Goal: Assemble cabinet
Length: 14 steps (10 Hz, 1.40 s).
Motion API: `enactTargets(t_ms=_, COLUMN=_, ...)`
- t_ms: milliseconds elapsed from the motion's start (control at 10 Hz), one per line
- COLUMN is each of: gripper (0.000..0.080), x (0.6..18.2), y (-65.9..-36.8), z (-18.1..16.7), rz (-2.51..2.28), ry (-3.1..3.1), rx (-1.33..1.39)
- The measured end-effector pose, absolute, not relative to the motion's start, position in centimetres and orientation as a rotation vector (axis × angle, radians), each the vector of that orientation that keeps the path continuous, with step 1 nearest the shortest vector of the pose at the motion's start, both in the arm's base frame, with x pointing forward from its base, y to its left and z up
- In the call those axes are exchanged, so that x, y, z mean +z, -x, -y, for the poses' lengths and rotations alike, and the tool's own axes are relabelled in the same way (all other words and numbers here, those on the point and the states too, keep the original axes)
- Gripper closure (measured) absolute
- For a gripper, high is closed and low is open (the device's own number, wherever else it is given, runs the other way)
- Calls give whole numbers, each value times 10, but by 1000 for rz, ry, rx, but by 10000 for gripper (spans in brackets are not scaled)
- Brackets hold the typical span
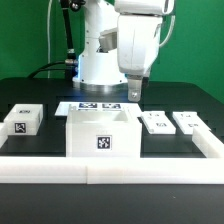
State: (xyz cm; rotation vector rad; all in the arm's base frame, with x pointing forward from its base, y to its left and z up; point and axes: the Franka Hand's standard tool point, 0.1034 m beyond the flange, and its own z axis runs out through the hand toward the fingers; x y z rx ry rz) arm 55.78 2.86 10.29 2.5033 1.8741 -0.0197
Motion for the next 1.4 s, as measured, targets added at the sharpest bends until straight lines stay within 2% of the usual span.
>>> enactTargets(t_ms=400, gripper=1, x=100, y=-556, z=-18, rz=-2204, ry=-2184, rx=-38)
enactTargets(t_ms=1000, gripper=1, x=99, y=-553, z=-17, rz=-2209, ry=-2179, rx=-43)
enactTargets(t_ms=1400, gripper=1, x=87, y=-507, z=-6, rz=-2242, ry=-2149, rx=-28)
